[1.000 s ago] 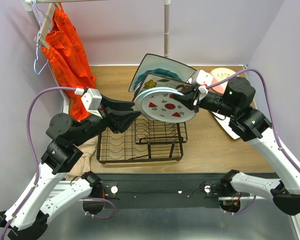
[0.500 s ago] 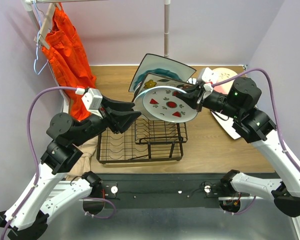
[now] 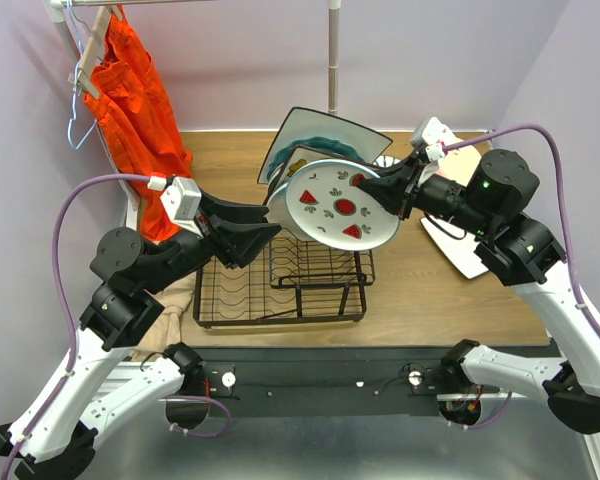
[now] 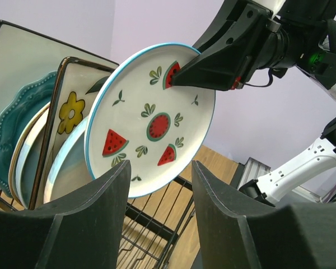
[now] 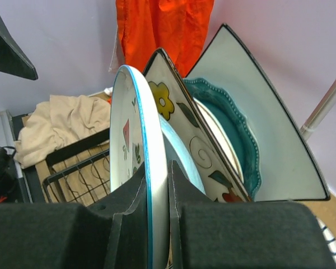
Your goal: Unload the plates from the dish rack
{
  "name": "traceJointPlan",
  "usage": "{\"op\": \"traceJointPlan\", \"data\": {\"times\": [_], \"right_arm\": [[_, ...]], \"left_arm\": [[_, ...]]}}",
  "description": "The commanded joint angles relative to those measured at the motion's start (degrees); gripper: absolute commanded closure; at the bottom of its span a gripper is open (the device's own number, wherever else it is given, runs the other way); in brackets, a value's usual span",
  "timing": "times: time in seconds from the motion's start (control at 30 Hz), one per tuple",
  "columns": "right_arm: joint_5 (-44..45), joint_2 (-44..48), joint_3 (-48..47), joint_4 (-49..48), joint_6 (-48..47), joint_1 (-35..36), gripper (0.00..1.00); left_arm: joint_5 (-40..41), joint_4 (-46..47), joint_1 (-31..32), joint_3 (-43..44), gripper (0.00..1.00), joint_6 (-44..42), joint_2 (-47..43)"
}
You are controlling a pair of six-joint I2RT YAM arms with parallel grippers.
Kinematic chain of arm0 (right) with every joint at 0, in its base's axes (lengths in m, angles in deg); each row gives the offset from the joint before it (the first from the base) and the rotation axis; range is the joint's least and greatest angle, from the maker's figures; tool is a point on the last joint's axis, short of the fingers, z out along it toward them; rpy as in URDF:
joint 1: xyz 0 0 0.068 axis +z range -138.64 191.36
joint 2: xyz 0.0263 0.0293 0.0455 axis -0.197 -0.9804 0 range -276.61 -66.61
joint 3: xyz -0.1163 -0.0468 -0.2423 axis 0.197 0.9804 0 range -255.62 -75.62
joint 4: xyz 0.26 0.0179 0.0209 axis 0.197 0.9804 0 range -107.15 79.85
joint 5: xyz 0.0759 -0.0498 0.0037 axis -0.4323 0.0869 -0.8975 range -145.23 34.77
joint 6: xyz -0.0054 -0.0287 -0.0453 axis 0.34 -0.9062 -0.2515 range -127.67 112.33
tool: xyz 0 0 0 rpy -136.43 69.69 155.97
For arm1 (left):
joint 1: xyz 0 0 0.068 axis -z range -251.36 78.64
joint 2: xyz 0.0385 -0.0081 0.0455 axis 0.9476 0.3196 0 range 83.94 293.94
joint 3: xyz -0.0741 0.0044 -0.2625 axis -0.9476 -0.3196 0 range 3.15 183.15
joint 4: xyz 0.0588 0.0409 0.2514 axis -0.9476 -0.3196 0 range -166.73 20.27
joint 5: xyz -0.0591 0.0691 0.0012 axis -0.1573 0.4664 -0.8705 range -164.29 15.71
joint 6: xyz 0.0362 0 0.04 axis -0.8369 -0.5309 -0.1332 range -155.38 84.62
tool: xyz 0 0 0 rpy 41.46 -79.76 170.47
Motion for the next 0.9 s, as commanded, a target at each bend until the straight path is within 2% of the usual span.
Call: {"op": "traceJointPlan", "data": {"times": [0.0, 0.23, 0.4, 0.53, 0.7, 0.87], "right_arm": [[0.6, 2.4, -3.1, -2.7, 6.3, 0.3, 0.99], [-0.1, 4.0, -3.5, 1.6, 15.0, 0.3, 0.99], [3.8, 4.7, -3.9, 4.8, 20.9, 0.3, 0.99], [3.6, 5.3, -3.5, 5.4, 25.2, 0.4, 0.99], [1.9, 8.0, 0.7, 5.5, 31.6, 0.3, 0.99], [4.2, 13.8, 6.5, 6.6, 36.4, 0.3, 0.99]], "left_arm": [[-0.4, 1.3, -0.3, 0.6, 0.44, 0.5, -0.3], [-0.9, 1.4, -0.3, 0.5, 0.44, 1.1, -1.0], [-1.0, 1.5, -0.3, 0.2, 0.44, 1.5, -1.5], [-1.7, 1.5, -0.2, 0.3, 0.44, 2.0, -1.5], [-1.3, 1.2, -0.2, 0.3, 0.44, 2.1, -2.2], [-1.8, 1.5, -0.2, -0.2, 0.44, 2.8, -2.4]]}}
